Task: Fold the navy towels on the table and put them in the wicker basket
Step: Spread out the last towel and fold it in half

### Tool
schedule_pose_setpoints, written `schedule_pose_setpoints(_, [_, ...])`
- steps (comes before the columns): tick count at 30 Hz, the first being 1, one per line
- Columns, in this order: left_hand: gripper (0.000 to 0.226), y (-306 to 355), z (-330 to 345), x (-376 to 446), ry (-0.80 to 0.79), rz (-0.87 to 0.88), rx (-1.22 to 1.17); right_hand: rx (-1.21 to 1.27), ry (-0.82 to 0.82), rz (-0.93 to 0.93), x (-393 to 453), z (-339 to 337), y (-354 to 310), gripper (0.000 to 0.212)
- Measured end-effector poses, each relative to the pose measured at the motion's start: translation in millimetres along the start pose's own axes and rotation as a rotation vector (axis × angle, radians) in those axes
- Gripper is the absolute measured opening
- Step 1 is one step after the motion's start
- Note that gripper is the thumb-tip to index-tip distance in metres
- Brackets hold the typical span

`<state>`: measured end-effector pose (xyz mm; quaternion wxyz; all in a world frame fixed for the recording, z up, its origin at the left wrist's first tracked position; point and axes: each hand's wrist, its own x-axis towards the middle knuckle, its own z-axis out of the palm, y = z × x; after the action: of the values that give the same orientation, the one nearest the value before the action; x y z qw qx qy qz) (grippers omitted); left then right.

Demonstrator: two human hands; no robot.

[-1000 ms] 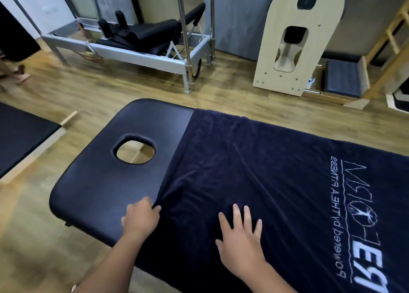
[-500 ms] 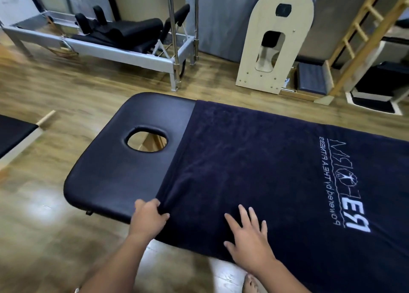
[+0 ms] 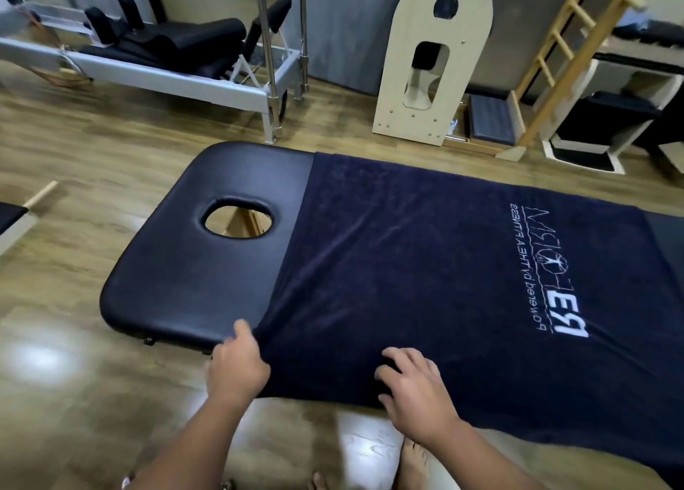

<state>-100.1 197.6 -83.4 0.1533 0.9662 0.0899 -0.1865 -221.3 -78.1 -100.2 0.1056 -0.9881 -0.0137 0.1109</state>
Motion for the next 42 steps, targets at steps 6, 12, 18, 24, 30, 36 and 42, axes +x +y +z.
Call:
schedule_pose_setpoints(6, [0.094,48.3,24.1,-14.5,-0.091,0.657,0.322,0.059,-0.09,0.312,-12.6,-13.5,16.4,0.07])
schedule_pose_setpoints(12, [0.099,98.3,42.0,-32.9,-0.256,0.305,0.606,-0.031,-0.124,0.531,-53.6,-14.3,53.2,0.083])
schedule_pose_setpoints(18, [0.093,133.3,61.9,-60.0,-0.159,0.462,0.723,-0.041,-0.061,0.609,-82.4,-32.6,104.0,0.072])
schedule_pose_setpoints(24, [0.077,173.7,102.9,-96.8,-0.067,0.912,0.616,0.045,-0.076,0.702,-124.6,-33.7,188.8,0.092])
schedule_pose_setpoints(30, [0.063,188.4,122.1,-110.3,0.023,0.789,0.543,-0.03,-0.024,0.697,-172.3,-29.1,283.0,0.089])
schedule_pose_setpoints(36, [0.043,203.6,116.7,-123.9,0.05,0.718,0.784,-0.09,0.108,0.564,-208.3,-16.3,344.3,0.048])
schedule_pose_setpoints(42, [0.027,217.8,98.4,-121.4,-0.055,0.574,0.841,-0.076,0.153,0.43,-204.4,-25.6,364.9,0.037])
